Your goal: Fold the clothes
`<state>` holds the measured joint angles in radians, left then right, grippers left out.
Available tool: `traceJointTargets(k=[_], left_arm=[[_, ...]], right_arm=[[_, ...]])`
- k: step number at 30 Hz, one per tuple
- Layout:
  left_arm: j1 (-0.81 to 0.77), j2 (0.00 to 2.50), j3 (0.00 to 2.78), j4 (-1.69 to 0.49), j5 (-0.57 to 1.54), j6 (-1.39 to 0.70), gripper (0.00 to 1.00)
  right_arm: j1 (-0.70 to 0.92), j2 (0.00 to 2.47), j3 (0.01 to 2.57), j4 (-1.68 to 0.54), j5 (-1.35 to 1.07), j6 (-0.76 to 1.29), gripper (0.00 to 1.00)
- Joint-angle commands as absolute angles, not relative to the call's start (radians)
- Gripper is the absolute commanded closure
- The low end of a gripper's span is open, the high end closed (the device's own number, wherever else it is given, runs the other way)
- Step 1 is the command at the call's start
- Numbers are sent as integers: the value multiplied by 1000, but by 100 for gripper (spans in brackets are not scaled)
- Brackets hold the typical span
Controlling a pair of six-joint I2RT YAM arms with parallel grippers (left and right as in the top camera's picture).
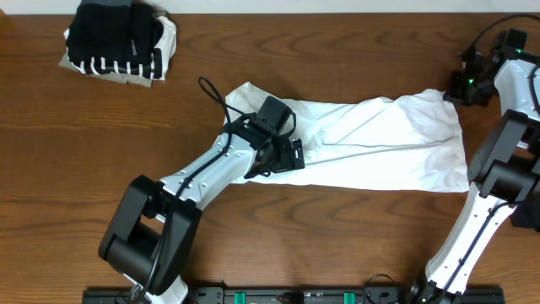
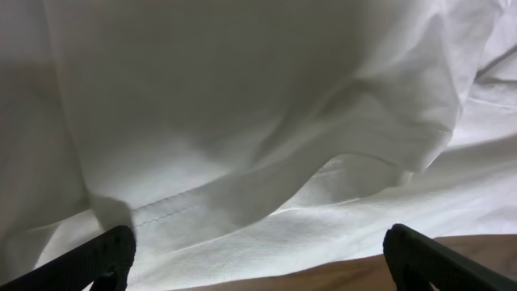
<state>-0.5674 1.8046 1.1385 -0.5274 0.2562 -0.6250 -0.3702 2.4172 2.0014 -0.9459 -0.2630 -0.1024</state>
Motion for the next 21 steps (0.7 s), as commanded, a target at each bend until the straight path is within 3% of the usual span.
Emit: traceJointTargets(k=[1,21], left_arm=[[-569,1811,1121,-533,251,-625,0],[-569,1811,1121,-533,250,-626,0]], right_arm=[[-381,2410,2037,-965,-337,-40,99],[-381,2195,2037,-1180,-260,189,99]])
